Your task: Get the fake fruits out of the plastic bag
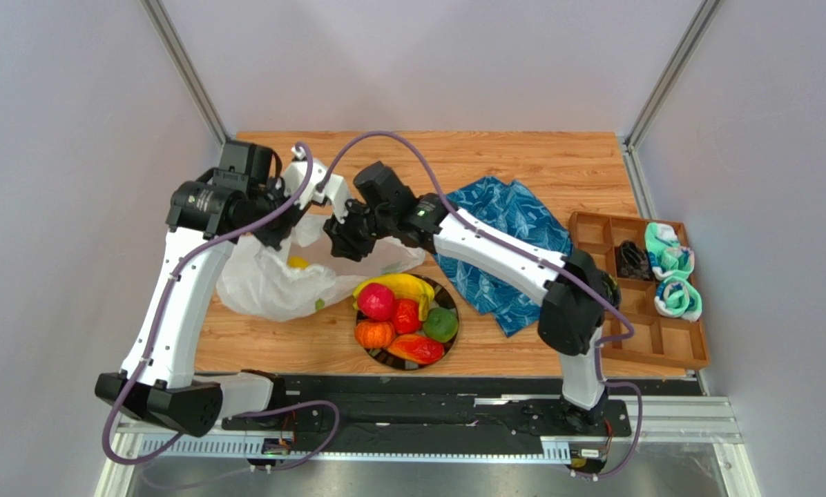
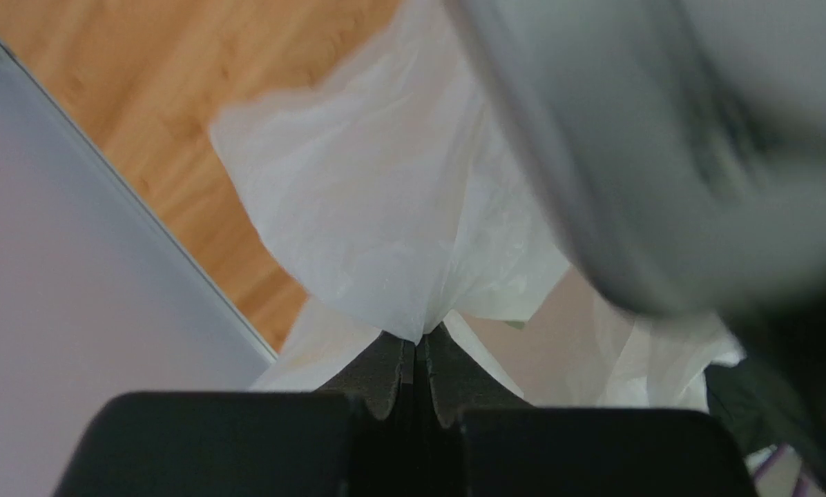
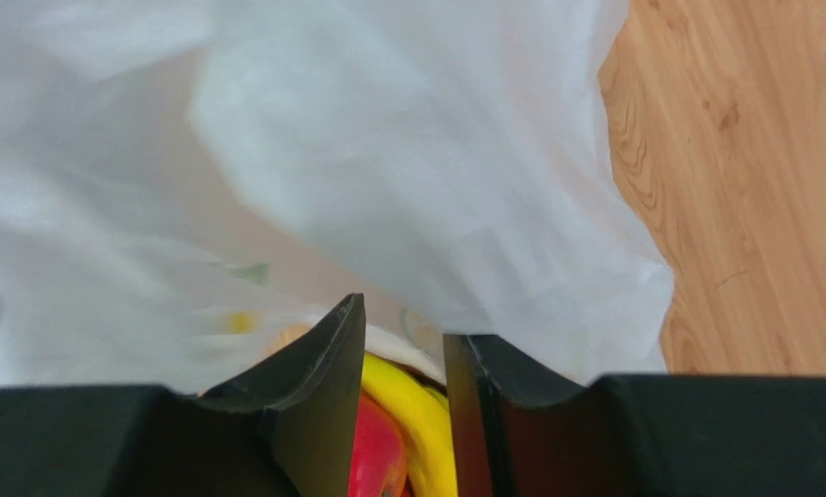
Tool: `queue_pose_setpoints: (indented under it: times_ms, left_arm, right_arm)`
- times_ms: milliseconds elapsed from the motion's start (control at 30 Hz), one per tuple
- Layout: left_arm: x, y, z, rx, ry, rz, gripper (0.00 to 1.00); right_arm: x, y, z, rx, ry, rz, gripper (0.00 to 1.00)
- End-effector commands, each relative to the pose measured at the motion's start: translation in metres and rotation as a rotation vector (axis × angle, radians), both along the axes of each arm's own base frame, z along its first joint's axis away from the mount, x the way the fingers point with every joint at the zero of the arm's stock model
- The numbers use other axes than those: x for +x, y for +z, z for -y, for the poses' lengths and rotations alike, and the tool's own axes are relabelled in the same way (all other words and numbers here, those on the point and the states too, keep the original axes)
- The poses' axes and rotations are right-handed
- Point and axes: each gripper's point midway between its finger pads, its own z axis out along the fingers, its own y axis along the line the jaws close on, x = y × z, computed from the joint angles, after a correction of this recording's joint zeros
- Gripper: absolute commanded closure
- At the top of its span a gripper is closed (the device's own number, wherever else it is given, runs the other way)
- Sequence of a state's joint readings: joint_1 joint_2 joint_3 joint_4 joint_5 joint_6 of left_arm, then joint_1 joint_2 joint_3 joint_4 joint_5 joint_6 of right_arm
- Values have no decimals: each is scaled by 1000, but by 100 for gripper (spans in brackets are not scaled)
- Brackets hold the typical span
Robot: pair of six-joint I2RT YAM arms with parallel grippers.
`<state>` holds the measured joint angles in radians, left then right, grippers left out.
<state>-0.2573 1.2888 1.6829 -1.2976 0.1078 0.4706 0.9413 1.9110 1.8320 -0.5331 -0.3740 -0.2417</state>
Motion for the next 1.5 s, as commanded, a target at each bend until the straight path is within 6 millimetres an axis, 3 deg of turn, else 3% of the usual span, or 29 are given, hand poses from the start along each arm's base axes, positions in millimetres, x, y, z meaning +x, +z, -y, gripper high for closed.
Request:
queue_pose_setpoints:
  times_ms: [0, 33, 67, 133, 367, 400, 500, 567, 600, 633, 767, 833, 967, 1033, 1133, 1233, 1267, 1300, 1333, 1367, 1433, 1467]
  left_arm:
    - [-50, -45, -37, 78, 141, -165, 100]
    - [-58, -63, -42, 92, 162, -228, 100]
    - [-61, -68, -51, 103, 211, -247, 100]
    - [-71, -77, -59, 130, 237, -269, 100]
    - [-91, -65, -85, 150, 373, -212, 100]
    - [-94, -64, -84, 136, 375, -219, 100]
    - [-112, -64, -74, 76, 355, -271, 100]
    - [-126, -66, -58, 8, 298, -327, 100]
    - [-132, -70, -56, 6, 280, -354, 100]
    - [-134, -72, -56, 7, 276, -358, 100]
    - [-139, -71, -43, -57, 230, -358, 100]
    - [-134, -73, -39, -75, 219, -357, 100]
    - [-125, -69, -22, -148, 152, -384, 100]
    - [-123, -55, -6, -224, 79, -381, 100]
    - [-118, -31, 2, -265, 32, -335, 100]
    - [-103, 8, 12, -315, -16, -201, 100]
    - [-90, 36, 14, -332, -37, -78, 100]
    - [-84, 51, 19, -358, -57, -24, 100]
    - [-75, 64, 22, -370, -76, 16, 100]
    - [-67, 95, 23, -376, -99, 127, 100]
    - [-43, 107, 17, -340, -74, 164, 100]
    - [-40, 119, 17, -329, -99, 205, 100]
  right_arm:
    - [9, 10, -42, 151, -178, -164, 64]
    - [-1, 2, -47, 141, -165, -211, 64]
    - [-9, -15, -51, 124, -174, -286, 64]
    - [-20, -27, -58, 115, -177, -341, 64]
    - [-19, -82, -86, 106, -303, -548, 63]
    - [-20, -91, -96, 117, -330, -611, 60]
    - [-21, -103, -112, 131, -406, -699, 36]
    - [-20, -120, -119, 118, -443, -740, 33]
    - [-21, -116, -126, 136, -448, -768, 31]
    - [-21, -130, -129, 120, -461, -791, 31]
    - [-22, -132, -149, 169, -403, -892, 30]
    - [-29, -119, -162, 222, -313, -929, 29]
    - [-43, -118, -172, 268, -215, -983, 27]
    - [-45, -108, -175, 319, -170, -1002, 29]
    - [-53, -85, -172, 367, -122, -1059, 32]
    - [-62, -55, -169, 408, -47, -1086, 31]
    - [-69, -45, -170, 410, -15, -1080, 31]
    - [-72, -39, -170, 408, 2, -1073, 31]
    - [-76, -38, -170, 396, 9, -1072, 30]
    - [-84, -40, -170, 370, 13, -1082, 30]
    - [-89, -47, -164, 342, 7, -1089, 30]
    - [-90, -54, -161, 325, -9, -1094, 29]
